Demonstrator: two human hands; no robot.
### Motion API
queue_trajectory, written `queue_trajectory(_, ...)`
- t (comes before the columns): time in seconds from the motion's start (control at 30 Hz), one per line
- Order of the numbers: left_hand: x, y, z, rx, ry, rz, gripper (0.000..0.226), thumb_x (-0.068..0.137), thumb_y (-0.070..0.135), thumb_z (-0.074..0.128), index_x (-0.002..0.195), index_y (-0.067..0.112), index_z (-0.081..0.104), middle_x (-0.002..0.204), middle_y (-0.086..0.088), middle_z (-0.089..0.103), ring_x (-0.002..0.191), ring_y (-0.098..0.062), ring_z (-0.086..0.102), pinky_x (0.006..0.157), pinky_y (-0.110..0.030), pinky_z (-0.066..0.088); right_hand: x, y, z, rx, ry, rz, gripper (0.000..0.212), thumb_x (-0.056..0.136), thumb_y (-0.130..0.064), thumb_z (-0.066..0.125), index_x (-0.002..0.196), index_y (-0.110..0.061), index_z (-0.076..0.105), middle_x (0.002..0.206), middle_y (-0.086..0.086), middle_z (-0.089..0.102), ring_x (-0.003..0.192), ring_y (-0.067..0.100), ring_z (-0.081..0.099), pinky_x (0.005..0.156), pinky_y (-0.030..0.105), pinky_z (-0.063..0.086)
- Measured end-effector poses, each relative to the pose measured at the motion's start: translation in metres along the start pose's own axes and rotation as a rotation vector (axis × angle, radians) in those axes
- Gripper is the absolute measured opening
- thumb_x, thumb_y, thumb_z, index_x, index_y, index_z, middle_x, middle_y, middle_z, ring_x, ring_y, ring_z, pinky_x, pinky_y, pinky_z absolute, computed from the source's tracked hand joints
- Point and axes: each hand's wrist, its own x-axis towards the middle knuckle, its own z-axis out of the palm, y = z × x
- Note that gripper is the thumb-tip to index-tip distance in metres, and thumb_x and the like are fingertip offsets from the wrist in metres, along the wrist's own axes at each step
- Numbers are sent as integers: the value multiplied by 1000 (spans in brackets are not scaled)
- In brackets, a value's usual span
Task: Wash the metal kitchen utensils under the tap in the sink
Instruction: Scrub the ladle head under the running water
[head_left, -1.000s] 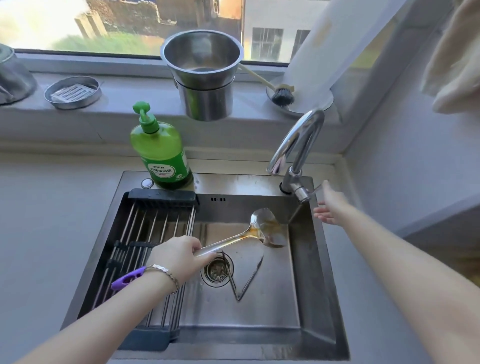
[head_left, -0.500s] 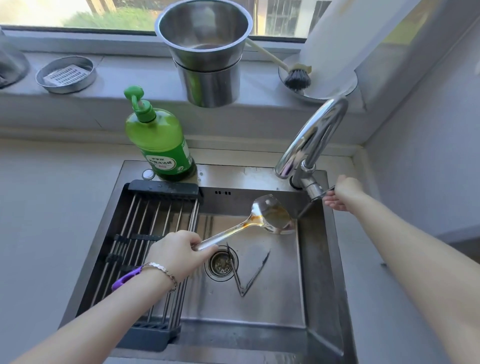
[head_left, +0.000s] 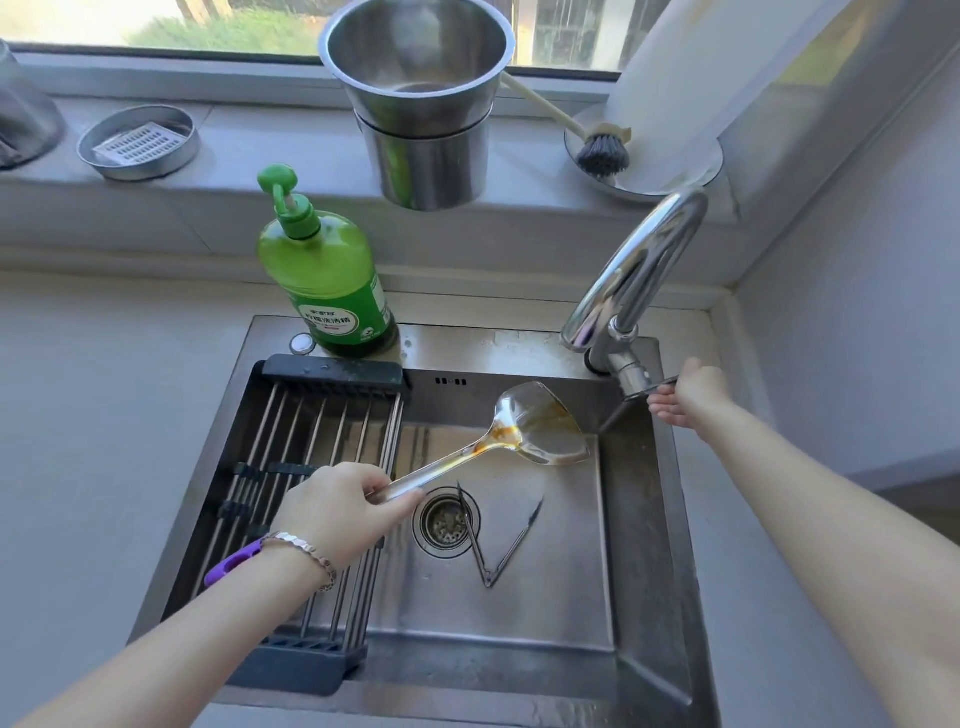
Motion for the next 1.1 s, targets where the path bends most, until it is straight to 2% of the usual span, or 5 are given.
queue_trajectory(0.17, -4, -1, -4, -3, -23, -15, 43, 76, 60, 57, 61, 19, 61, 51, 4, 55, 47, -13, 50, 45, -19, 36, -27, 5, 9, -178, -29, -42, 61, 96, -45, 25, 122, 4, 50, 123, 24, 57, 109, 36, 57, 86, 38, 45)
queue_trajectory(0.4, -15, -1, -8, 27, 12, 15, 38, 77, 61, 54, 68, 26, 64, 53, 7, 58, 48, -9, 53, 44, -19, 36, -135, 72, 76, -718, -340, -1210, 62, 95, -44, 26, 146, -9, 24, 153, -4, 17, 142, 11, 13, 117, 28, 10)
queue_trajectory(0.57, -26, -11, -11, 61, 66, 55, 42, 76, 62, 55, 61, 23, 62, 47, 8, 53, 47, -6, 51, 42, -19, 32, -133, 61, 80, -717, -276, -991, 71, 95, -52, 14, 148, -7, 2, 157, 5, -6, 143, 11, -9, 118, 29, -3)
queue_trajectory(0.7, -29, -13, -11, 45, 59, 50, 43, 76, 62, 55, 63, 21, 62, 50, 5, 56, 49, -9, 53, 43, -20, 35, -152, 79, 88, -866, -373, -1288, 95, 77, -73, -8, 148, -11, 1, 148, -7, -17, 138, 4, -19, 112, 18, -14)
queue_trajectory(1.1, -39, -17, -5, -44, 55, 34, 41, 75, 62, 56, 59, 24, 61, 48, 8, 53, 47, -5, 49, 44, -20, 35, -146, 70, 69, -822, -300, -1096, 68, 97, -49, 19, 148, -7, 2, 156, 5, -7, 144, 12, -9, 113, 20, -9)
